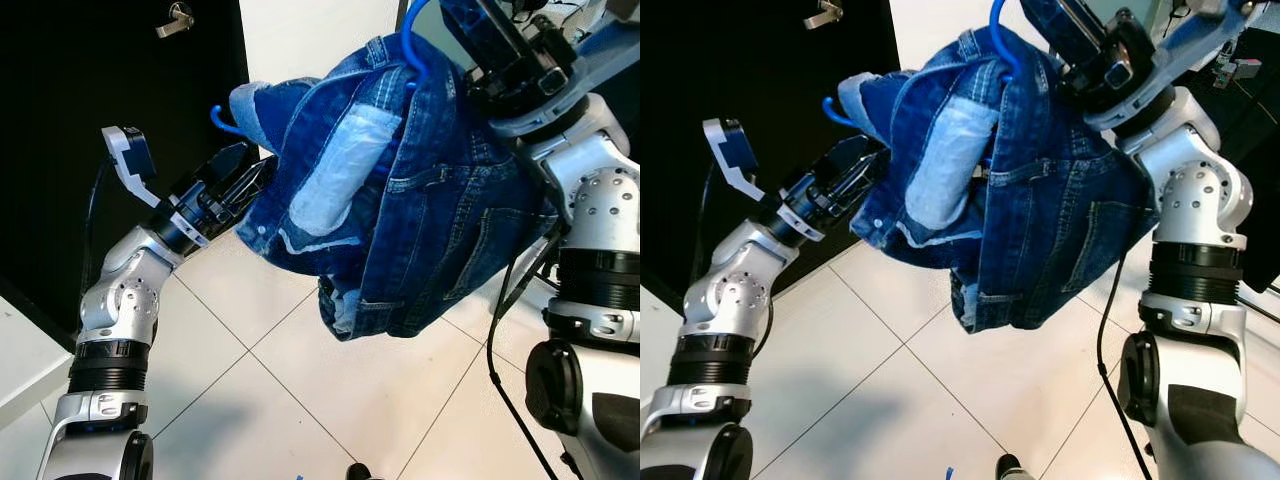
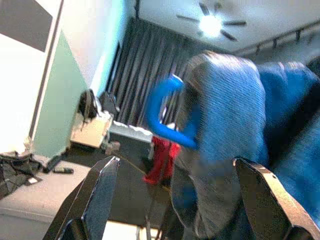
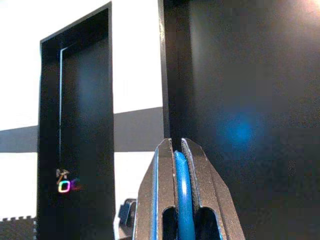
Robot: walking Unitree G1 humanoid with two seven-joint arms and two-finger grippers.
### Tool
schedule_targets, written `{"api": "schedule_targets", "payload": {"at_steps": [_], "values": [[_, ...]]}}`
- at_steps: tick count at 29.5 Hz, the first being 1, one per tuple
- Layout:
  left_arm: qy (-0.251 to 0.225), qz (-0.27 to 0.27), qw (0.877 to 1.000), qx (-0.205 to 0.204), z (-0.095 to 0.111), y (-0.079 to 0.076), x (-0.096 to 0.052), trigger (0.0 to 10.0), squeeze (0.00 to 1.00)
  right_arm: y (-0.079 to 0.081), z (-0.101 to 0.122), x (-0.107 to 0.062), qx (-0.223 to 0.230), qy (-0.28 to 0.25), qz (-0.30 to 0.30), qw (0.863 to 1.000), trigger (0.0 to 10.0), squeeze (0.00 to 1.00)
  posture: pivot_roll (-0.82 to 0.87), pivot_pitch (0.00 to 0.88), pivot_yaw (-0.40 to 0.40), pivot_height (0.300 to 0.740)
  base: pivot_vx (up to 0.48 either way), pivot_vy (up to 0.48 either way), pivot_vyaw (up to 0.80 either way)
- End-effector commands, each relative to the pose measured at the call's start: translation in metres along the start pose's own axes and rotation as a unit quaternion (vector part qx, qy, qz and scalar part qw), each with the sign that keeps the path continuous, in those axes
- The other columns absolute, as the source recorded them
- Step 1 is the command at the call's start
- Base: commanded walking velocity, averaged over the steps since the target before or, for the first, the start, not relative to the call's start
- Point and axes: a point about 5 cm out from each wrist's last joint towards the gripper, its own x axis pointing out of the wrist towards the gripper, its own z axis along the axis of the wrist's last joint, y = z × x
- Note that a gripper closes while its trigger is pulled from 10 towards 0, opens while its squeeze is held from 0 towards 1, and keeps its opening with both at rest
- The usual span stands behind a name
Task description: Hang hanger
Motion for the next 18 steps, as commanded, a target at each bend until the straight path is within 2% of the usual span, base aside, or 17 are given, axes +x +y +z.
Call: {"api": "schedule_targets", "payload": {"at_steps": [1,8,11,12,14,18], "values": [[-0.007,0.001,1.0,-0.003,0.004,0.001,-0.002,10.0,0.0,0.006,0.008,0.001,-0.008,-0.013,0.019,1.0,0.0,0.0,0.04,0.105,0.015,0.74,0.0,0.0,0.0],[-0.007,-0.028,0.999,-0.016,0.002,-0.008,-0.001,10.0,0.0,0.005,0.007,-0.001,-0.009,-0.01,0.01,1.0,0.0,0.0,0.04,0.105,0.018,0.74,0.0,0.0,0.0],[0.017,-0.118,0.992,-0.04,-0.004,-0.031,-0.005,10.0,0.0,0.001,0.007,-0.004,-0.012,-0.009,-0.013,1.0,0.0,0.0,0.04,0.107,0.017,0.74,0.0,0.0,0.0],[0.017,-0.118,0.992,-0.04,-0.004,-0.031,-0.005,10.0,0.0,0.001,0.007,-0.004,-0.012,-0.009,-0.013,1.0,0.0,0.0,0.04,0.107,0.017,0.74,0.0,0.0,0.0],[0.039,-0.155,0.986,-0.045,-0.008,-0.041,-0.009,10.0,0.0,0.0,0.008,-0.005,-0.013,-0.01,-0.018,1.0,0.0,0.0,0.04,0.107,0.016,0.74,0.0,0.0,0.0],[0.052,-0.164,0.984,-0.041,-0.012,-0.046,-0.009,10.0,0.0,0.001,0.008,-0.005,-0.011,-0.011,-0.016,1.0,0.0,0.0,0.04,0.108,0.016,0.74,0.0,0.0,0.0]]}}
